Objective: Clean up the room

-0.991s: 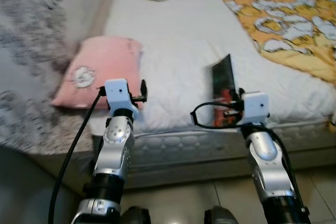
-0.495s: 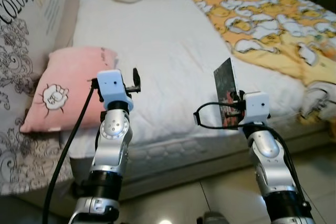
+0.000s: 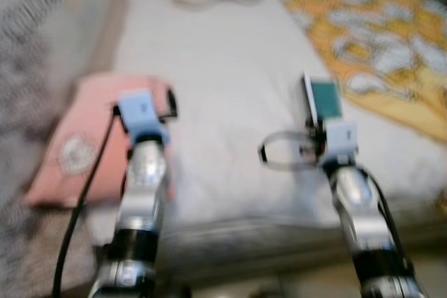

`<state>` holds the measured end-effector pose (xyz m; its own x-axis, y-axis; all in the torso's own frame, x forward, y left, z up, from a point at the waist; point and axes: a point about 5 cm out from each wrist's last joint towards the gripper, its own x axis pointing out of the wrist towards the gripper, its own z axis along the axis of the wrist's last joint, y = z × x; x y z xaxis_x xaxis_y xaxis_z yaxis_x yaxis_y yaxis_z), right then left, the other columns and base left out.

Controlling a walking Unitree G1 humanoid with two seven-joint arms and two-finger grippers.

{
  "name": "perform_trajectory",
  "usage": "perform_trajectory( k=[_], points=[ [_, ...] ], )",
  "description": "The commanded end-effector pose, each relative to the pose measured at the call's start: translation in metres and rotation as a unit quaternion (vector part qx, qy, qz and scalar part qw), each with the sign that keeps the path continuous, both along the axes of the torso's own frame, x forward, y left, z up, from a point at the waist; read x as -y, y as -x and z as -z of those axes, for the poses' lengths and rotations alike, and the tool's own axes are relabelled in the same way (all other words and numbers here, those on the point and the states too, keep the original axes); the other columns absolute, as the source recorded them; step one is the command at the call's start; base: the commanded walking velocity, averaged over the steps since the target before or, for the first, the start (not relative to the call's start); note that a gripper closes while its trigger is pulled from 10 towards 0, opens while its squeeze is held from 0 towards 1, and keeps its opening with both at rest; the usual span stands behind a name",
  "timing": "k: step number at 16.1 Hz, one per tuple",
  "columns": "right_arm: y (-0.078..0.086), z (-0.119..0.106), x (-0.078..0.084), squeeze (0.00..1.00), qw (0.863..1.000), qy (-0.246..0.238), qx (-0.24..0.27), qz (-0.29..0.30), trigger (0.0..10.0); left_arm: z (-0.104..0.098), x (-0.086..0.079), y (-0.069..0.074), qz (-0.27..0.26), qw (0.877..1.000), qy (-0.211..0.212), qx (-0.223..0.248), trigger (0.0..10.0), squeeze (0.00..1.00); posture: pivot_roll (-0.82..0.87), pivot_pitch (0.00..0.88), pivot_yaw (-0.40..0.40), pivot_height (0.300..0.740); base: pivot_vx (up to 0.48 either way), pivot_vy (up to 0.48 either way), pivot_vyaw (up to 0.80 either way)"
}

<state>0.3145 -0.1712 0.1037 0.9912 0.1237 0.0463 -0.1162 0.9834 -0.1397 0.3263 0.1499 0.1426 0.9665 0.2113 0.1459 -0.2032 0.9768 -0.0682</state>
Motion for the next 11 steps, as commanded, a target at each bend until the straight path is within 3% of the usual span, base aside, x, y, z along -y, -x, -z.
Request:
perform_trajectory(
  k=[1, 3, 5, 7, 9, 11],
  points=[
    [-0.006, -0.013, -0.01, 0.0, 0.999, -0.018, 0.025, -0.021, 0.0, 0.0, -0.005, 0.0, -0.013, 1.0, -0.001, -0.004, 10.0, 0.0, -0.11, 0.0, 0.005, 0.697, 0.0, 0.446, 0.0],
    [-0.017, -0.026, -0.012, 0.0, 0.998, -0.037, 0.033, -0.031, 0.0, -0.002, -0.005, -0.001, -0.017, 1.0, 0.001, -0.002, 10.0, 0.0, -0.11, 0.0, 0.002, 0.697, 0.0, 0.45, 0.0],
    [-0.034, -0.043, -0.027, 0.0, 0.996, -0.055, 0.034, -0.059, 0.0, -0.004, -0.006, -0.002, -0.021, 1.0, 0.003, 0.0, 10.0, 0.0, -0.11, 0.0, 0.007, 0.697, 0.0, 0.45, 0.0],
    [-0.051, -0.06, -0.041, 0.0, 0.989, -0.115, 0.031, -0.092, 0.0, -0.008, -0.004, -0.004, -0.022, 1.0, -0.015, 0.006, 10.0, 0.0, -0.09, 0.0, 0.013, 0.697, 0.0, 0.227, 0.0],
    [-0.066, -0.08, -0.035, 0.0, 0.987, -0.127, 0.047, -0.084, 0.0, -0.016, -0.002, -0.006, -0.011, 0.999, -0.039, 0.015, 10.0, 0.0, -0.05, 0.0, -0.005, 0.697, 0.0, 0.0, 0.0],
    [-0.065, -0.089, -0.025, 0.0, 0.988, -0.119, 0.07, -0.065, 0.0, -0.021, -0.003, -0.007, -0.01, 0.999, -0.04, 0.021, 10.0, 0.0, -0.04, 0.0, -0.014, 0.697, 0.0, 0.0, 0.0]
  ],
)
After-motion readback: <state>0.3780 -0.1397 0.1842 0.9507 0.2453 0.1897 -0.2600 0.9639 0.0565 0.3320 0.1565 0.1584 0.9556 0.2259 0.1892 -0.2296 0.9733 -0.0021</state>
